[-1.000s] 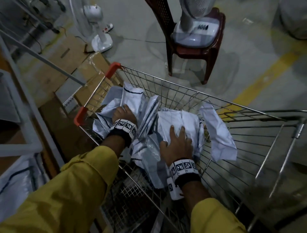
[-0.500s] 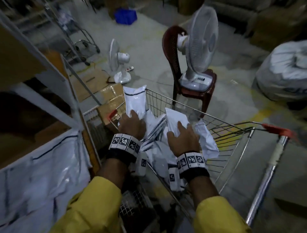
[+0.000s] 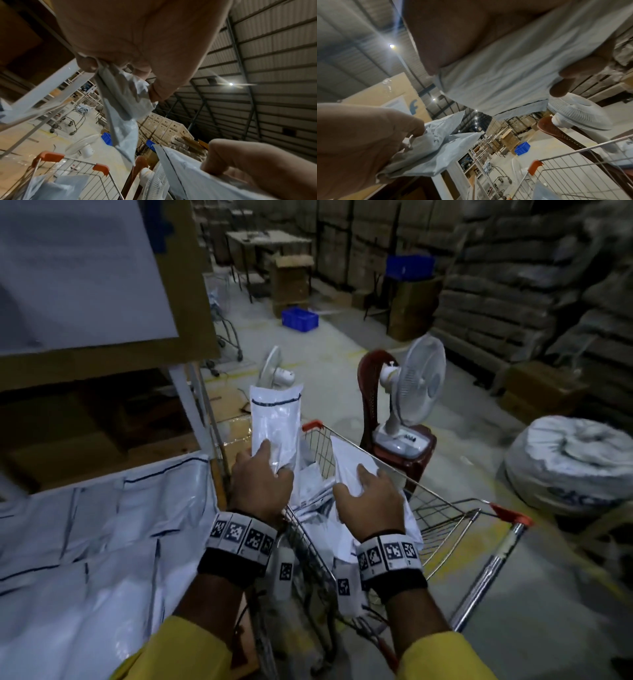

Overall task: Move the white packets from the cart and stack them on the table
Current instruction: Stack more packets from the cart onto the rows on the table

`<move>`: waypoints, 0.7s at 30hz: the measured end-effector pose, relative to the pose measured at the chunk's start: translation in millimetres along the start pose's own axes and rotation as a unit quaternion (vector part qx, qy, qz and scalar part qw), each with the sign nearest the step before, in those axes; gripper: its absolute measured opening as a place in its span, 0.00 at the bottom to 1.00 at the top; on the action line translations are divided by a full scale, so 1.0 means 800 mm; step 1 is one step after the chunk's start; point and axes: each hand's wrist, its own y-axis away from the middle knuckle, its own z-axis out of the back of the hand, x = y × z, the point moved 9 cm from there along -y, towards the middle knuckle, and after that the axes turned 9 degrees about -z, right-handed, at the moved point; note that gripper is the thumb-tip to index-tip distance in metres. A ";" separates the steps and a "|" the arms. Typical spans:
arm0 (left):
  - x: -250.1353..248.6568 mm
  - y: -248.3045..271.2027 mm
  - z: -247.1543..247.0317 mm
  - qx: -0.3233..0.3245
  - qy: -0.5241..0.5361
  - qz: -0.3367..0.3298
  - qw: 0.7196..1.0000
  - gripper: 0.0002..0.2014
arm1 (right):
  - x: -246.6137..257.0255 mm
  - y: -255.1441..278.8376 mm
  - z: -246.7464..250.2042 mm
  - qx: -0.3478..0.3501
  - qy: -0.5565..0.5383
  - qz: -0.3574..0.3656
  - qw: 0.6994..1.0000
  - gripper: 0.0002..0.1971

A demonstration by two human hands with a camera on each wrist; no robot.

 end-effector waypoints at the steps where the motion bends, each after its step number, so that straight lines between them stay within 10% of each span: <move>1: 0.001 0.010 0.010 -0.018 0.028 0.005 0.999 0.32 | 0.005 0.008 0.006 0.001 -0.004 0.009 1.000 0.42; 21: 0.099 0.317 0.189 -0.234 0.067 0.157 0.957 0.31 | 0.034 0.207 -0.033 0.118 0.011 0.166 0.979 0.38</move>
